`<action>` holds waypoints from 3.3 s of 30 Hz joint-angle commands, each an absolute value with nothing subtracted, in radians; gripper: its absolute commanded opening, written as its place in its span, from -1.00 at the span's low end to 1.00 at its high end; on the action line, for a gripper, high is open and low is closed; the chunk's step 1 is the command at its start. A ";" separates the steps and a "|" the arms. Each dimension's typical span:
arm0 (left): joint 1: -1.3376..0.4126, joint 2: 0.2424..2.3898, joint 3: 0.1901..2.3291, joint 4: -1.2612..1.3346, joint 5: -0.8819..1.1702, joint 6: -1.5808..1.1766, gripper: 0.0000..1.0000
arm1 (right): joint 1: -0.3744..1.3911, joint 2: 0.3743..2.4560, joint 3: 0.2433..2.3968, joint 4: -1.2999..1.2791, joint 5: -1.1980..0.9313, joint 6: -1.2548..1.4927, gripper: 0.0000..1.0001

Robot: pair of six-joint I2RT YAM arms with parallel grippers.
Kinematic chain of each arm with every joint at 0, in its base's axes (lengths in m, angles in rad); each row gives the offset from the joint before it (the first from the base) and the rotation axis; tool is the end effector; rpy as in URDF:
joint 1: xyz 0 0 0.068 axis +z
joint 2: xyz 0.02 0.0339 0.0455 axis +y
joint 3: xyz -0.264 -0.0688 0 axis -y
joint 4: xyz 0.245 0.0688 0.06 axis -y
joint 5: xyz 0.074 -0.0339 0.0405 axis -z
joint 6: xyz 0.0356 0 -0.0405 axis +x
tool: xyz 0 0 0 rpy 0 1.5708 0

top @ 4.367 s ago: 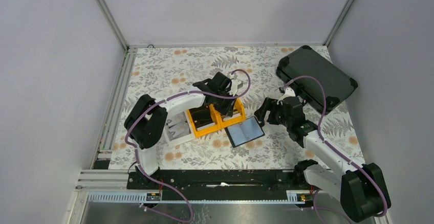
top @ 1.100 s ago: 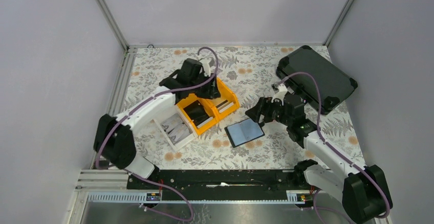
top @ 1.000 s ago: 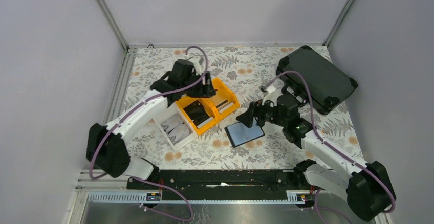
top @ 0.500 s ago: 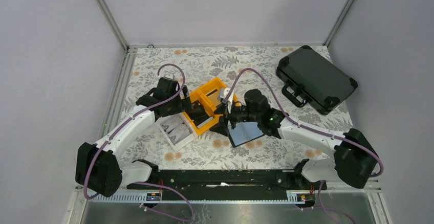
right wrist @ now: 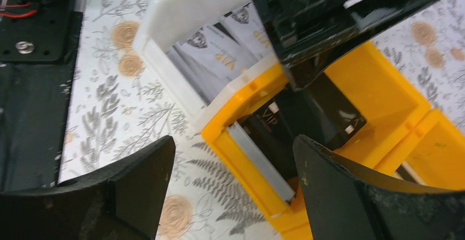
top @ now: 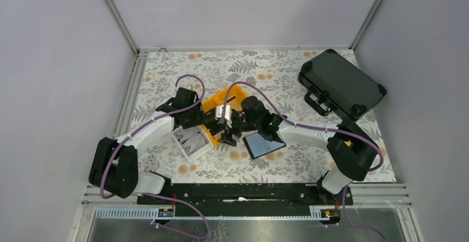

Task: Put the credit cards into the card holder
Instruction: Pick up the credit card from the storage box.

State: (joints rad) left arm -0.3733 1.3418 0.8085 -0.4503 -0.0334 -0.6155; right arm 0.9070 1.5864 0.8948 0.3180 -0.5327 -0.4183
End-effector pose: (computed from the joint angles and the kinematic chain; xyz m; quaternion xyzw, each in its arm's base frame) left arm 0.2446 -0.0945 0.2065 -0.1204 0.9495 -0.1232 0.2623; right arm 0.2005 0.2857 0.2292 -0.6072 0.5371 0.3425 0.4749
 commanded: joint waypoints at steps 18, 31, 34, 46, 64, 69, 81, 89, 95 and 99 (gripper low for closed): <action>-0.354 1.489 0.931 -0.337 -0.106 -0.481 -0.60 | 0.928 1.875 1.202 0.081 -0.514 -0.490 0.65; -0.351 1.486 0.930 -0.316 -0.071 -0.466 -0.96 | 0.932 1.969 1.298 -0.012 -0.491 -0.474 0.54; -0.351 1.482 0.931 -0.316 -0.072 -0.469 -0.98 | 0.942 1.962 1.307 -0.063 -0.500 -0.485 0.41; -0.348 1.468 0.927 -0.319 -0.084 -0.474 -1.00 | 0.968 1.898 1.243 -0.022 -0.528 -0.432 0.05; -0.347 1.468 0.925 -0.316 -0.080 -0.471 -1.00 | 0.968 1.890 1.266 0.006 -0.584 -0.363 -0.34; -0.345 1.471 0.930 -0.317 -0.077 -0.471 -1.00 | 0.968 1.890 1.277 -0.026 -0.580 -0.357 -0.49; -0.342 1.470 0.928 -0.320 -0.074 -0.474 -1.00 | 0.968 1.917 1.278 -0.027 -0.577 -0.354 -0.48; -0.341 1.470 0.928 -0.316 -0.063 -0.477 -1.00 | 0.968 1.921 1.256 -0.011 -0.541 -0.361 -0.37; -0.339 1.467 0.927 -0.316 -0.061 -0.477 -1.00 | 0.968 1.914 1.229 0.072 -0.488 -0.360 -0.25; -0.337 1.470 0.930 -0.315 -0.057 -0.476 -1.00 | 0.968 1.912 1.227 0.087 -0.475 -0.364 -0.22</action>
